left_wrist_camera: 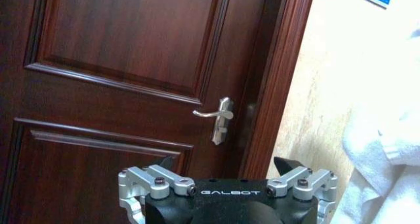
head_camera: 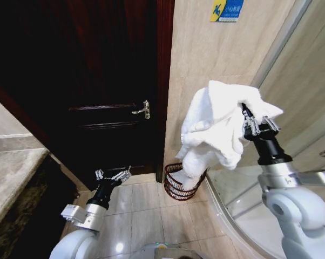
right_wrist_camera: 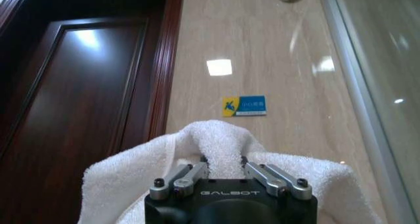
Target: Discard the used towel into the hamper.
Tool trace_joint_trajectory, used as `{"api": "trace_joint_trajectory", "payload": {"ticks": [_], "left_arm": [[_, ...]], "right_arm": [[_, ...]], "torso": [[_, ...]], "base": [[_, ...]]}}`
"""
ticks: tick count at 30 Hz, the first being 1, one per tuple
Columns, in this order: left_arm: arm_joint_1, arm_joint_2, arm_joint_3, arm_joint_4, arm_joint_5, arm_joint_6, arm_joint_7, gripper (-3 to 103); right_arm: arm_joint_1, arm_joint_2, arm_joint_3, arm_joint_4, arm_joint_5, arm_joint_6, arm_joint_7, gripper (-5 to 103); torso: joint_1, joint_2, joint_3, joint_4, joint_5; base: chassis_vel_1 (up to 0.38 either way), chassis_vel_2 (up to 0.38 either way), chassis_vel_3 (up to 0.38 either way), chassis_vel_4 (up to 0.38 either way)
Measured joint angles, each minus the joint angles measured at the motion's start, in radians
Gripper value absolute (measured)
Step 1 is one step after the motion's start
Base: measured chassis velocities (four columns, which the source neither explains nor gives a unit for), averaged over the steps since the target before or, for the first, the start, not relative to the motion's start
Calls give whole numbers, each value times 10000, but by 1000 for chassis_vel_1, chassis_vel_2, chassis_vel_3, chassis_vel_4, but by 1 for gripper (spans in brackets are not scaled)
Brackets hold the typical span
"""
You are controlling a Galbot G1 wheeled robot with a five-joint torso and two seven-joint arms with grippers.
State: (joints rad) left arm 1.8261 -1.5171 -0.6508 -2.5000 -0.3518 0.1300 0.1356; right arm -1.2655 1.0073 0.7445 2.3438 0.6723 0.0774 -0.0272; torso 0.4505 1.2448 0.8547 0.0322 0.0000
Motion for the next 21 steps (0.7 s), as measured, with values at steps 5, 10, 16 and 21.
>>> {"api": "trace_joint_trajectory", "payload": {"ticks": [5,10,16,21], "left_arm": [[0,0,0,0,0,0,0,100],[0,0,0,1,0,0,0,100],[0,0,0,1,0,0,0,100],[0,0,0,1,0,0,0,100]], "right_arm": [[342,-78,-158,-644,35,134,-70,14],[819,-217,-315,-1514,32,272,-186,14],[1431,-317,-607,-2308,35,402,-290,14],[2045,-333,-885,-2967,55,552,-421,14]], "torso": [[2,0,1,-1,1],[2,0,1,-1,1],[2,0,1,-1,1],[3,0,1,-1,-1]], "base": [[0,0,0,0],[0,0,0,0],[0,0,0,0],[0,0,0,0]]}}
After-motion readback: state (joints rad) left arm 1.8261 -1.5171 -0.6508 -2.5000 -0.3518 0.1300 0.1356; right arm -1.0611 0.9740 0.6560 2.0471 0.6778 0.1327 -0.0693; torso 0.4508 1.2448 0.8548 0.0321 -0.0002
